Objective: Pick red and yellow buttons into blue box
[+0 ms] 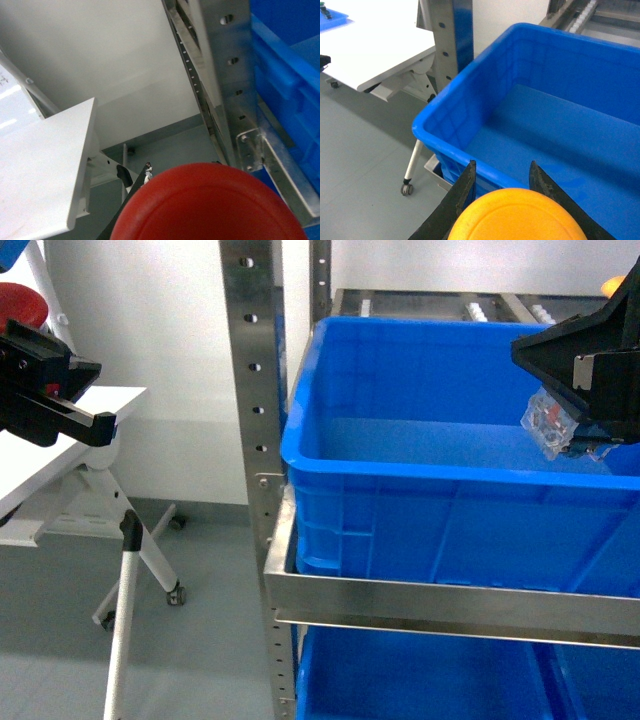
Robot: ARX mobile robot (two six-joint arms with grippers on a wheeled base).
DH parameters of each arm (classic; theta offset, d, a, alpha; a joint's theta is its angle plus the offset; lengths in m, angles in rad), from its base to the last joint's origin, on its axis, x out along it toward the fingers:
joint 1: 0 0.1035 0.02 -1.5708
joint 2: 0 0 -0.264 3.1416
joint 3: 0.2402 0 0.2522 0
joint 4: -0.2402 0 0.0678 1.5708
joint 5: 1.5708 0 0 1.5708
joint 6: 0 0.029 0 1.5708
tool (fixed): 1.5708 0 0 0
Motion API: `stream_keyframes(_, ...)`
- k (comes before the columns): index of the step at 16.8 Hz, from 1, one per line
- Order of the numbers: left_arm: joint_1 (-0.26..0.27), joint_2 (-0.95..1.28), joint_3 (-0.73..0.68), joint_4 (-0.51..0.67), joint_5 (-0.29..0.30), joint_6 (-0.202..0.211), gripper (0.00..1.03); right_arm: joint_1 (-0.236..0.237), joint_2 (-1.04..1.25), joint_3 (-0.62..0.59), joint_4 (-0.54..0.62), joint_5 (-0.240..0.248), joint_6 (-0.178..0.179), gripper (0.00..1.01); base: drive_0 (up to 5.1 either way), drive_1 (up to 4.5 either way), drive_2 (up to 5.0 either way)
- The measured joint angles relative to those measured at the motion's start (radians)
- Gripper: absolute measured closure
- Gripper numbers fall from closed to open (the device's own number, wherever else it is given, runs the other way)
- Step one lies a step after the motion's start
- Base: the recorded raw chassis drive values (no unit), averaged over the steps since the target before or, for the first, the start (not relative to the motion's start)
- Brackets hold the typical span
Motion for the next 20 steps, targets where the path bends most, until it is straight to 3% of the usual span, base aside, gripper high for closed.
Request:
stream_keyframes(12,0.000,-0.001,0.000,-0.003,0.000,0.000,0.78,-0.001,0.000,0.000,0.000,0.000,0.000,0.72,4.9,-3.41,-1.4)
stream_keyframes(20,0.000,-0.001,0.000,-0.003,0.000,0.000,0.78,0.000,-0.002,0.000,-0.002,0.000,0.000,0.72,4.4,-2.07,-2.1)
